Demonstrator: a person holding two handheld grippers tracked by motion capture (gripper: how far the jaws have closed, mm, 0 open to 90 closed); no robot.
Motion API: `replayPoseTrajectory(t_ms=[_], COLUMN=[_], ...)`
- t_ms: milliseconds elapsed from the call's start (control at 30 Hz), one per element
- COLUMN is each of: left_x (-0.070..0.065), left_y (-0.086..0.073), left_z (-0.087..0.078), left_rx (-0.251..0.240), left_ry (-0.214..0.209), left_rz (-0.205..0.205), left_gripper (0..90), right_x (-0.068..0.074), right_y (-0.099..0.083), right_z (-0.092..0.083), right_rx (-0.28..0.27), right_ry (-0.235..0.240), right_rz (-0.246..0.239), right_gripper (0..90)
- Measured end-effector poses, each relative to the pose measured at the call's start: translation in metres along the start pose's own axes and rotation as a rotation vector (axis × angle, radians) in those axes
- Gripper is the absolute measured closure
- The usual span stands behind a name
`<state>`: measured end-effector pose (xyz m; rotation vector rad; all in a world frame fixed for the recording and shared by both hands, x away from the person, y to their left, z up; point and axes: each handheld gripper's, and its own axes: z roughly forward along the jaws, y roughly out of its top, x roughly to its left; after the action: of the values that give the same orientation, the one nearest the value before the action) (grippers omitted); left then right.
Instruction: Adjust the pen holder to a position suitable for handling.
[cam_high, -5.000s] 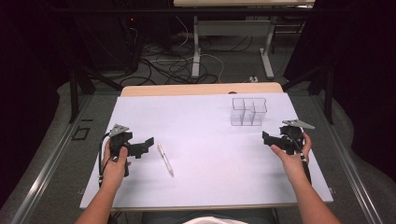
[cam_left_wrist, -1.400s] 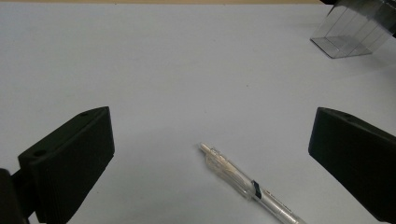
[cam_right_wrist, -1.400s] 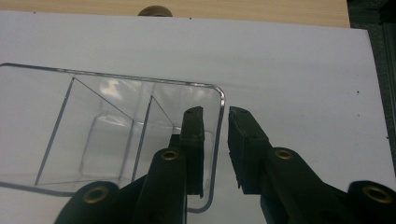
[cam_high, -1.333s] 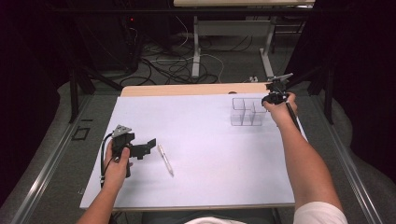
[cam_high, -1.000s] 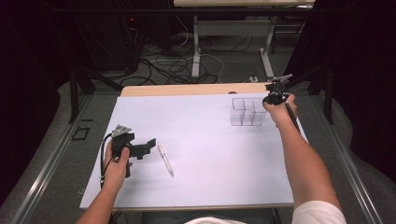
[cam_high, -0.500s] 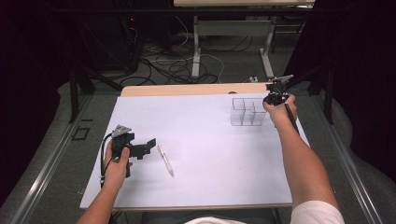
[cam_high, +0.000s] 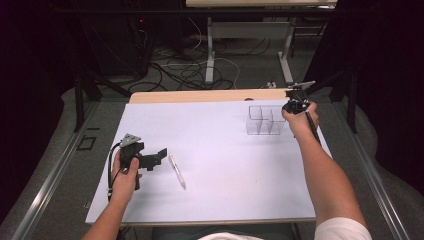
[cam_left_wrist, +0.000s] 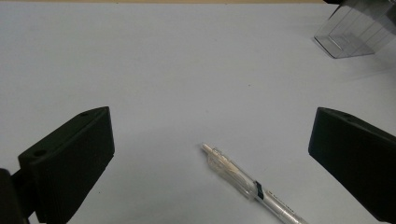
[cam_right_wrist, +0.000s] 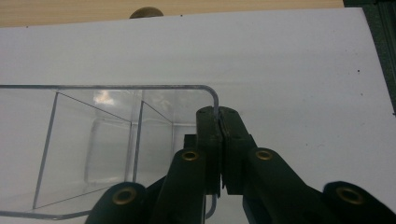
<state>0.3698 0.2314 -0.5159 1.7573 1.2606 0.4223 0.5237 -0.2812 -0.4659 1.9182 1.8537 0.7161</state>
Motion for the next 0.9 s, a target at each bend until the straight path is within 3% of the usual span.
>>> replayPoseTrajectory(t_ms=[667,900], left_x=[0.001,0.000], left_y=[0.000,0.000], left_z=[0.000,0.001], left_rx=[0.000,0.001], left_ry=[0.003,0.006], left_rz=[-0.001,0.000], left_gripper=[0.3,0.4], right_x=[0.037,0.050], right_y=[-0.001,-0.004], right_z=[-0.005,-0.002], right_rx=[0.087,0.080], right_ry=[0.037,0.051], right_rz=[0.001,0.000], right_gripper=[88.5,88.5])
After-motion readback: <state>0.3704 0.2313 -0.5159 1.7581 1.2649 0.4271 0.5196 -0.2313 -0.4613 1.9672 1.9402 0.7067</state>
